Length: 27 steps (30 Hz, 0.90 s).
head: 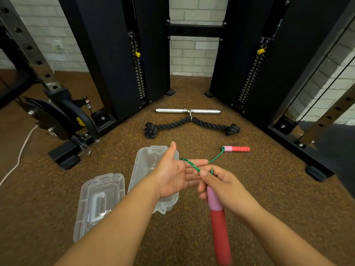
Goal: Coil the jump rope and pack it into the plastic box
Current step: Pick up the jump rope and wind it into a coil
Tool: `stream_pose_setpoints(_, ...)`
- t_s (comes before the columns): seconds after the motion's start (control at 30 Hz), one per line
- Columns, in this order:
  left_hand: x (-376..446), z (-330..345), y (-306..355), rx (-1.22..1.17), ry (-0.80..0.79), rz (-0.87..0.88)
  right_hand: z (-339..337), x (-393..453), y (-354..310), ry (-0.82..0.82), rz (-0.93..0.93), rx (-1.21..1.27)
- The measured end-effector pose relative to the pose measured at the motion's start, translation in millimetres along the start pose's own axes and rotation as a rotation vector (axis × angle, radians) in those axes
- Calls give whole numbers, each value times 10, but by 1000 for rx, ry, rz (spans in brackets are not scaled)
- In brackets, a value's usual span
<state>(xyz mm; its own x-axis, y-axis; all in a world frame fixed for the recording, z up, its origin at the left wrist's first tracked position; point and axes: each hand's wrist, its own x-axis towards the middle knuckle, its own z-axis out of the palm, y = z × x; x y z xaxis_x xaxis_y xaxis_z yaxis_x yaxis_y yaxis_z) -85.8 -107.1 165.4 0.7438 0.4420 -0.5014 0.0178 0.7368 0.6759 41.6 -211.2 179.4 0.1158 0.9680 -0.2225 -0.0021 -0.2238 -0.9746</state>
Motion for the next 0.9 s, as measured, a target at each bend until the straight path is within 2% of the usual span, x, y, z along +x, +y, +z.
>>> stream_pose_setpoints(0.3, 26, 33, 87, -34, 74, 163, -31, 127, 224, -55, -167, -546)
stream_pose_setpoints(0.57, 47, 15, 122, -171, 94, 228, 3, 206, 403, -69, -147, -494)
stream_pose_setpoints(0.77, 7, 46, 128, -138, 47, 210, -70, 232, 372, -124, -93, -524)
stream_pose_setpoints(0.9, -67, 50, 165, -82, -71, 126, -310, 339, 312, 39, -105, -385)
